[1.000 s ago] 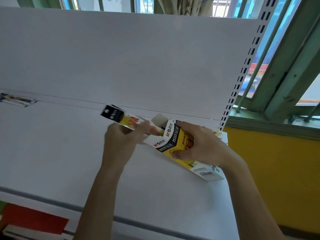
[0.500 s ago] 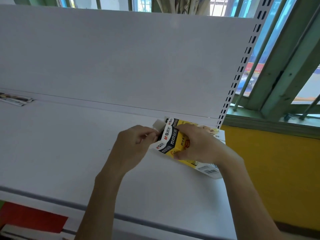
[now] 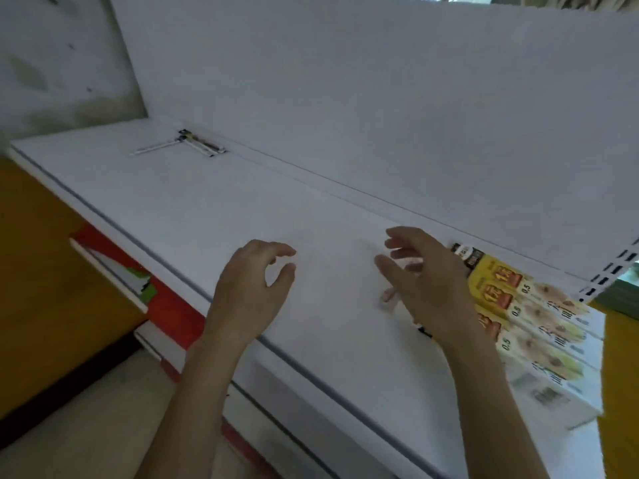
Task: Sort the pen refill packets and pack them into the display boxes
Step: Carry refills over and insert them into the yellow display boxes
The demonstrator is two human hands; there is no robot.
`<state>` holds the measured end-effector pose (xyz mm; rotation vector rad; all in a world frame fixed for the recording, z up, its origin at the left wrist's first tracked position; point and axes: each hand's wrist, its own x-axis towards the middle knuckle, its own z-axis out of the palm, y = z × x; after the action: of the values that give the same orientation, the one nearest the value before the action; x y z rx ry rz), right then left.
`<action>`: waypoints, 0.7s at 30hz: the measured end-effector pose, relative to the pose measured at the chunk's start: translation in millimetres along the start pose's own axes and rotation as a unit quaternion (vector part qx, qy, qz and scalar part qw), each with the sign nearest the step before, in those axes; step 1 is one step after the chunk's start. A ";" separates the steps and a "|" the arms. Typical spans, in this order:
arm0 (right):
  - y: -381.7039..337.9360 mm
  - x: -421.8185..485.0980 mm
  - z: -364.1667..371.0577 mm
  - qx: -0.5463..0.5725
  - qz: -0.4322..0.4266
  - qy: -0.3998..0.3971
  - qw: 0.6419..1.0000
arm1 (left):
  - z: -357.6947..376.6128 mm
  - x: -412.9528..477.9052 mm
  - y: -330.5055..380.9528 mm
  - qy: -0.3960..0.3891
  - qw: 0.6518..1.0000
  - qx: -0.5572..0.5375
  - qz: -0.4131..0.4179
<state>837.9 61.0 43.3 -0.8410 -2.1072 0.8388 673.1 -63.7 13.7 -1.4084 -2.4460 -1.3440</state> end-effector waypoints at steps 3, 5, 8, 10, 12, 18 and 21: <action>-34.1 16.0 52.6 -0.006 -0.057 0.002 0.998 | -43.3 6.2 -32.8 0.034 0.999 0.037 -0.005; -64.2 30.1 94.9 -0.001 -0.077 -0.008 0.997 | -79.1 12.1 -60.3 0.056 0.997 0.058 -0.013; -111.9 49.9 167.2 0.016 -0.112 -0.024 0.993 | -137.6 20.8 -110.0 0.088 0.991 0.093 -0.025; -141.9 60.4 215.8 0.038 -0.120 -0.035 0.991 | -173.7 28.8 -142.9 0.099 0.989 0.109 -0.022; -166.0 69.5 260.4 0.053 -0.124 -0.054 0.989 | -201.9 37.4 -171.9 0.105 0.988 0.115 -0.022; -209.7 103.9 356.3 0.075 -0.104 -0.070 0.989 | -251.5 73.4 -245.0 0.078 0.991 0.109 -0.026; -219.0 133.0 387.0 0.061 -0.104 -0.076 0.990 | -258.2 104.3 -277.5 0.073 0.993 0.089 -0.032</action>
<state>395.8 -80.3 49.2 -0.4966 -2.2035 0.9328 316.7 -228.7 33.3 -1.1597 -2.4627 -1.1607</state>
